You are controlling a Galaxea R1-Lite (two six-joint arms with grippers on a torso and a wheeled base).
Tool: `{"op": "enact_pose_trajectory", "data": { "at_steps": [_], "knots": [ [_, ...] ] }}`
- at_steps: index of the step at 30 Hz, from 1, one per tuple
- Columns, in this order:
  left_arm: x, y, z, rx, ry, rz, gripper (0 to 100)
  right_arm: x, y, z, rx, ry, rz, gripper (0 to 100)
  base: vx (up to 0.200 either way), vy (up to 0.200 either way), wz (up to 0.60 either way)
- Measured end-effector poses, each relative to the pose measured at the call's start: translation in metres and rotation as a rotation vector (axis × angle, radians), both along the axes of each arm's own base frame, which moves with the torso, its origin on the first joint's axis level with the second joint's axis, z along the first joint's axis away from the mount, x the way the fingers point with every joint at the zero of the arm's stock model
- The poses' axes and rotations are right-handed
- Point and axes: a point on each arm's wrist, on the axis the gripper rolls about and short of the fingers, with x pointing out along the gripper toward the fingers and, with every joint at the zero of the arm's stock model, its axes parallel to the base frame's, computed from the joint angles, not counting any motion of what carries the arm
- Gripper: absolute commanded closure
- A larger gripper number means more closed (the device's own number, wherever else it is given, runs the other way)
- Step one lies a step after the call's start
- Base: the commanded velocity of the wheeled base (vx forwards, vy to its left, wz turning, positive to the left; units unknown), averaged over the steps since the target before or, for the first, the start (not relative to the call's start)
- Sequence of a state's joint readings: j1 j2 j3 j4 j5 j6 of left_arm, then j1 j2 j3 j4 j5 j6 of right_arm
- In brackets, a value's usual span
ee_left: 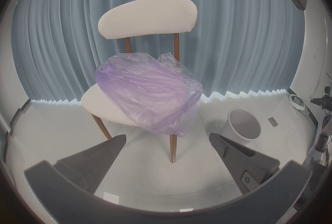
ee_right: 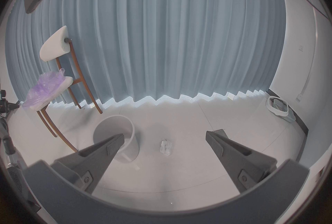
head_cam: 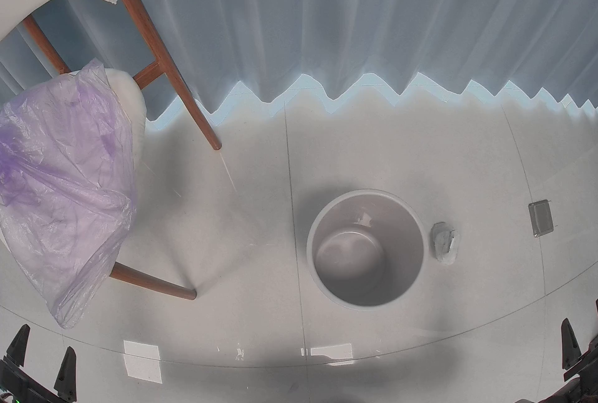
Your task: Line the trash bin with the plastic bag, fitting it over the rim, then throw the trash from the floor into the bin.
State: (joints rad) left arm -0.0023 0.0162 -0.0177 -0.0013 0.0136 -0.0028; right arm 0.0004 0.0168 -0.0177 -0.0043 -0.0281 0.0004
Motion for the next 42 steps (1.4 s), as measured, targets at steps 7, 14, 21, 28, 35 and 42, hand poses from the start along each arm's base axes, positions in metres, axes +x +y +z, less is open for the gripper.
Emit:
{"op": "enact_pose_trajectory", "data": {
  "at_steps": [7,14,21,28,35,42],
  "knots": [
    [0.000,0.000,0.000,-0.002,-0.002,0.000,0,0.000,0.000,0.000,-0.003,0.000,0.002,0,0.000,0.000,0.00],
    [0.000,0.000,0.003,-0.002,-0.032,-0.001,0,0.000,0.000,0.000,0.000,0.000,0.001,0,0.000,0.000,0.00],
    [0.000,-0.001,0.010,0.021,-0.094,-0.048,0,0.000,0.000,0.000,0.003,0.000,0.000,0,0.000,0.000,0.00],
    [-0.001,-0.001,0.010,0.068,-0.100,-0.054,0,0.000,0.000,0.000,0.005,0.000,-0.002,0,0.000,0.000,0.00],
    [-0.001,-0.004,0.010,0.180,-0.108,-0.159,0,0.000,0.000,0.000,0.007,0.000,-0.003,0,0.000,0.000,0.00],
    [-0.001,-0.006,0.010,0.286,-0.132,-0.241,0,0.000,0.000,0.000,0.007,0.000,-0.003,0,0.000,0.000,0.00]
  ]
}}
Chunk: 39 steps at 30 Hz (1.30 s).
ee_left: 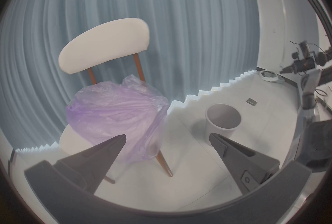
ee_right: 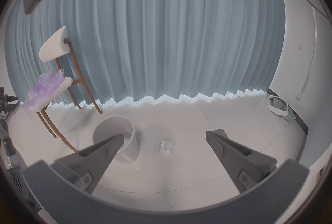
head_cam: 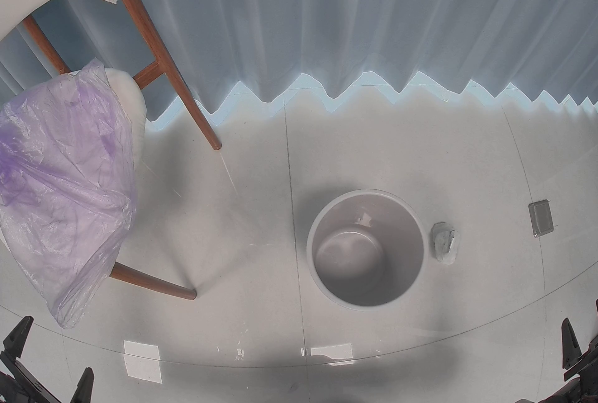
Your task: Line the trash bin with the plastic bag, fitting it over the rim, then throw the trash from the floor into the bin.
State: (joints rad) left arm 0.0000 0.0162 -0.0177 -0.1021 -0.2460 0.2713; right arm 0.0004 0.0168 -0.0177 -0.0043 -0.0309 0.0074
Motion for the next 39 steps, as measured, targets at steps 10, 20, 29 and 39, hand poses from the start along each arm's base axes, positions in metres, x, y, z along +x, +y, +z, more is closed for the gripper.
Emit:
{"op": "enact_pose_trajectory", "data": {
  "at_steps": [10,20,29,39],
  "knots": [
    [-0.002,-0.005,0.000,0.124,-0.041,-0.244,0,0.000,0.000,0.000,-0.001,0.000,0.000,0,0.000,0.000,0.00],
    [-0.004,-0.009,-0.010,0.170,0.020,-0.466,0,0.000,0.000,0.000,0.000,0.000,0.000,0,0.000,0.000,0.00],
    [-0.014,-0.013,-0.002,0.160,0.037,-0.705,0,0.000,0.000,0.000,0.000,0.000,0.001,0,0.000,0.000,0.00],
    [-0.028,-0.014,0.024,0.120,0.102,-0.765,0,0.000,0.000,0.000,0.000,0.000,0.000,0,0.000,0.000,0.00]
  ]
}}
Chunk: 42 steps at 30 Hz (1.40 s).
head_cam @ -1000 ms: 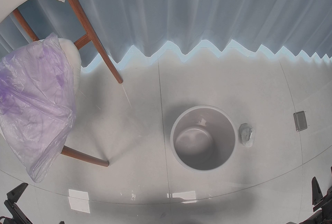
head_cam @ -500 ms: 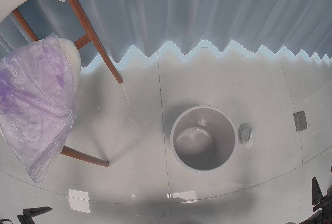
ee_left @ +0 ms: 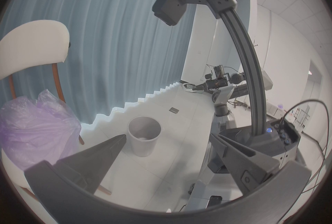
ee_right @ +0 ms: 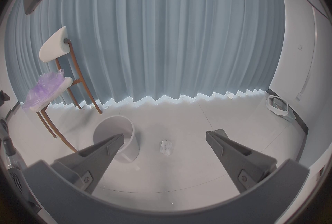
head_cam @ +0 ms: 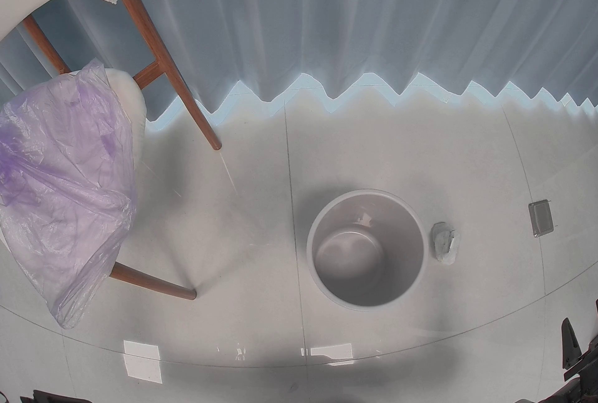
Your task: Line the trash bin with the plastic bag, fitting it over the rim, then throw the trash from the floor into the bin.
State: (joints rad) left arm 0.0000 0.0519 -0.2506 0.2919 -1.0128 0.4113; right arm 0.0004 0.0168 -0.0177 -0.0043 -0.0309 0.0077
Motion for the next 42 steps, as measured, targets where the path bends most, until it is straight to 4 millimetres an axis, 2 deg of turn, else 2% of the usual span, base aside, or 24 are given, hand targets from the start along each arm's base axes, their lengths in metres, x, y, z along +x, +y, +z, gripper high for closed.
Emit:
{"op": "enact_pose_trajectory", "data": {
  "at_steps": [11,23,42],
  "knots": [
    [0.008,0.000,0.053,-0.120,0.209,-0.007,0,0.000,0.000,0.000,0.003,0.000,-0.001,0,0.000,0.000,0.00],
    [0.018,0.000,0.087,-0.151,0.291,-0.121,0,0.000,0.000,0.000,0.005,0.000,-0.001,0,0.000,0.000,0.00],
    [0.045,0.000,0.097,-0.115,0.370,-0.195,0,0.000,0.000,0.000,0.006,0.000,-0.002,0,0.000,0.000,0.00]
  ]
}}
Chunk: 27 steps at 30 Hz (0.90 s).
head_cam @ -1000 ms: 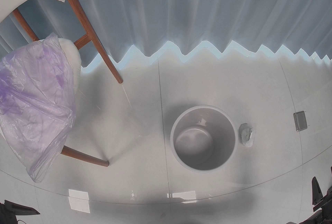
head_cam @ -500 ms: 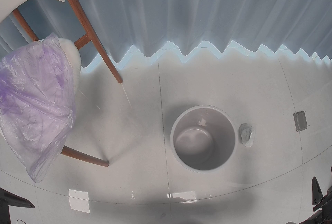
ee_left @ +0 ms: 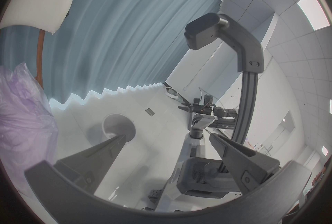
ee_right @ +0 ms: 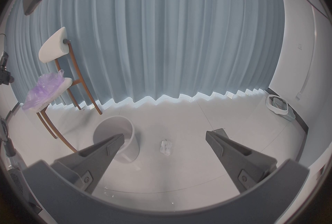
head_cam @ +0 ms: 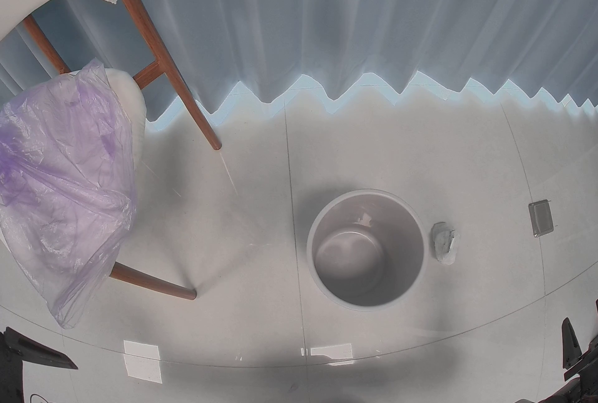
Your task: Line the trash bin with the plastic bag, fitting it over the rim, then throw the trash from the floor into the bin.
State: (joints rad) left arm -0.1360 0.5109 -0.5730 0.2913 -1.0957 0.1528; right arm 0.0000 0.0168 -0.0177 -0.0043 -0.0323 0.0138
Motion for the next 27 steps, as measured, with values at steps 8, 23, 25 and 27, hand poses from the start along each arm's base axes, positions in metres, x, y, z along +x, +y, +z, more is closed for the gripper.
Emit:
{"op": "enact_pose_trajectory", "data": {
  "at_steps": [8,23,25,27],
  "knots": [
    [0.026,-0.004,0.001,0.098,-0.069,0.015,0,0.000,0.000,0.000,0.000,0.000,0.000,0,0.000,0.000,0.00],
    [0.093,-0.032,0.018,0.218,-0.142,0.183,0,0.000,0.000,0.000,0.006,0.000,-0.002,0,0.000,0.000,0.00],
    [0.099,-0.039,0.020,0.239,-0.137,0.226,0,0.000,0.000,0.000,0.007,0.000,-0.003,0,0.000,0.000,0.00],
    [0.104,-0.049,0.023,0.255,-0.127,0.269,0,0.000,0.000,0.000,0.008,0.000,-0.004,0,0.000,0.000,0.00]
  ]
}}
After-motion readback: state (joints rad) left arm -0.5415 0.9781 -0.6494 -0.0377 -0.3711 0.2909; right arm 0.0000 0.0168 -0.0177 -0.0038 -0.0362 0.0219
